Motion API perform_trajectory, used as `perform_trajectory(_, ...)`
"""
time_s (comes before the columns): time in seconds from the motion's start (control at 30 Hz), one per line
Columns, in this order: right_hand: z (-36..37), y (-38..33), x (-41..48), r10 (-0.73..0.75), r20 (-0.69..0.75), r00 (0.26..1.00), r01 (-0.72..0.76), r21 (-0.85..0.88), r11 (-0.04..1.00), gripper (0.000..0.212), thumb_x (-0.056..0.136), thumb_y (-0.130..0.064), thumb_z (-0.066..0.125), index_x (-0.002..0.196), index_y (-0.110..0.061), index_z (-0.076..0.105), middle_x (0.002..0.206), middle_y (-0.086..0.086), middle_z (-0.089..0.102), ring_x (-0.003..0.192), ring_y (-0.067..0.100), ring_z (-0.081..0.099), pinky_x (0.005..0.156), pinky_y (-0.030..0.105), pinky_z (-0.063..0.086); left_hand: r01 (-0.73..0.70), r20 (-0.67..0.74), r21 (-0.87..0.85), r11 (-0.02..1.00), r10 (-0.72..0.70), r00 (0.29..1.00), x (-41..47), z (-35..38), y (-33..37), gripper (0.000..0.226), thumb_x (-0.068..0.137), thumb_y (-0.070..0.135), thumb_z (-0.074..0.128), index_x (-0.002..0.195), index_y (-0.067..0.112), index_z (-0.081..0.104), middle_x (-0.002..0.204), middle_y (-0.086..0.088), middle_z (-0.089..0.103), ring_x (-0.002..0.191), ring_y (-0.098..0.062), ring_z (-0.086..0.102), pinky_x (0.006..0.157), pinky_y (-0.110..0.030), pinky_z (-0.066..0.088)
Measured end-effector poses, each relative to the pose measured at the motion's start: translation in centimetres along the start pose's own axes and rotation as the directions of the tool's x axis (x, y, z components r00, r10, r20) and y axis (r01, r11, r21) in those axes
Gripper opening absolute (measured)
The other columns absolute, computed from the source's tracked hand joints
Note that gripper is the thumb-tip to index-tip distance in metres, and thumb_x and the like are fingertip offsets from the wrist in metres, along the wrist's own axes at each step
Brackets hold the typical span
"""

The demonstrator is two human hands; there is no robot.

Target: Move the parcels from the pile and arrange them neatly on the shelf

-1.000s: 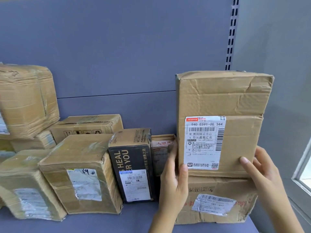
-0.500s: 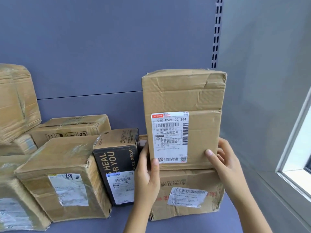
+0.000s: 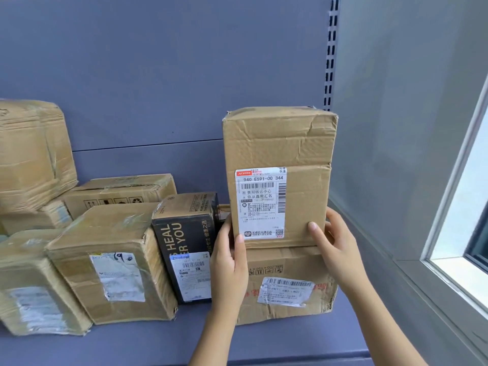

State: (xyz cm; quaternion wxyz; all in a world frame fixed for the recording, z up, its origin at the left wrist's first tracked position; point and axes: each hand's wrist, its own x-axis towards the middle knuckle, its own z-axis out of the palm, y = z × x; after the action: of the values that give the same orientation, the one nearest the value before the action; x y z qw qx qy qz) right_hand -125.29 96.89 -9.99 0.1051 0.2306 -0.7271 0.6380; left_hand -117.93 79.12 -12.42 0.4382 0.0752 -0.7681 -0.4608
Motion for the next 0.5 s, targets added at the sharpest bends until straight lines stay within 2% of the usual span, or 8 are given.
perform_trajectory(0.1,-0.1,0.5,0.3,-0.005,0.014,1.000,0.006,-0.081,0.997,0.035,0.092,-0.032,0.059,0.124,-0.042,0.052,0.117,-0.015,0.066,0.102,-0.002,0.061,0.078,0.018,0.044,0.027,-0.005,0.060,0.998,-0.026,1.000,0.1,-0.1,0.6,0.043,0.097,0.034,0.041,0.137,0.019,0.047,0.129,0.015,0.053,0.116,0.001,0.048,0.090,-0.002,0.032)
perform_trajectory(0.2,0.0,0.7,0.3,-0.012,0.015,1.000,0.014,-0.167,0.986,0.037,0.092,-0.032,0.059,0.129,-0.036,0.052,0.112,-0.017,0.066,0.094,-0.010,0.060,0.071,0.013,0.041,0.034,0.004,0.097,0.995,-0.035,0.999,0.1,-0.3,1.1,0.035,0.100,0.027,0.044,0.133,0.019,0.050,0.123,0.014,0.057,0.111,-0.002,0.051,0.089,-0.014,0.037)
perform_trajectory(0.27,0.0,0.6,0.4,-0.019,0.010,1.000,0.021,-0.250,0.968,0.037,0.093,-0.034,0.058,0.130,-0.035,0.052,0.110,-0.018,0.063,0.090,-0.012,0.057,0.070,0.014,0.040,0.053,0.001,0.120,0.991,-0.054,0.999,0.1,-0.4,1.7,0.027,0.100,0.024,0.045,0.125,0.017,0.055,0.115,0.013,0.060,0.104,-0.006,0.056,0.083,-0.019,0.041)
perform_trajectory(0.33,-0.2,0.4,0.9,-0.014,0.014,1.000,0.018,-0.323,0.946,0.032,0.093,-0.035,0.057,0.125,-0.031,0.055,0.108,-0.013,0.063,0.089,-0.004,0.057,0.069,0.021,0.041,0.088,0.002,0.152,0.984,-0.089,0.996,0.5,-0.3,2.4,0.020,0.100,0.022,0.047,0.114,0.012,0.057,0.106,0.009,0.064,0.097,-0.014,0.062,0.078,-0.028,0.047)
perform_trajectory(0.4,-0.4,-0.1,1.7,0.018,0.033,0.999,-0.003,-0.408,0.913,0.022,0.094,-0.037,0.056,0.111,-0.023,0.058,0.105,-0.005,0.066,0.092,0.012,0.061,0.070,0.032,0.047,0.129,0.011,0.217,0.968,-0.135,0.991,1.4,-0.3,3.0,0.017,0.099,0.019,0.047,0.108,0.008,0.057,0.104,-0.001,0.068,0.092,-0.021,0.064,0.075,-0.033,0.050)
perform_trajectory(0.5,-0.3,-1.2,2.9,0.062,0.072,0.995,-0.015,-0.523,0.852,0.025,0.093,-0.040,0.056,0.094,-0.016,0.053,0.098,0.001,0.067,0.089,0.024,0.062,0.071,0.038,0.052,0.197,0.040,0.350,0.916,-0.224,0.974,3.0,-0.3,4.1,0.015,0.099,0.014,0.045,0.107,0.005,0.054,0.110,-0.011,0.065,0.088,-0.022,0.059,0.067,-0.028,0.042)
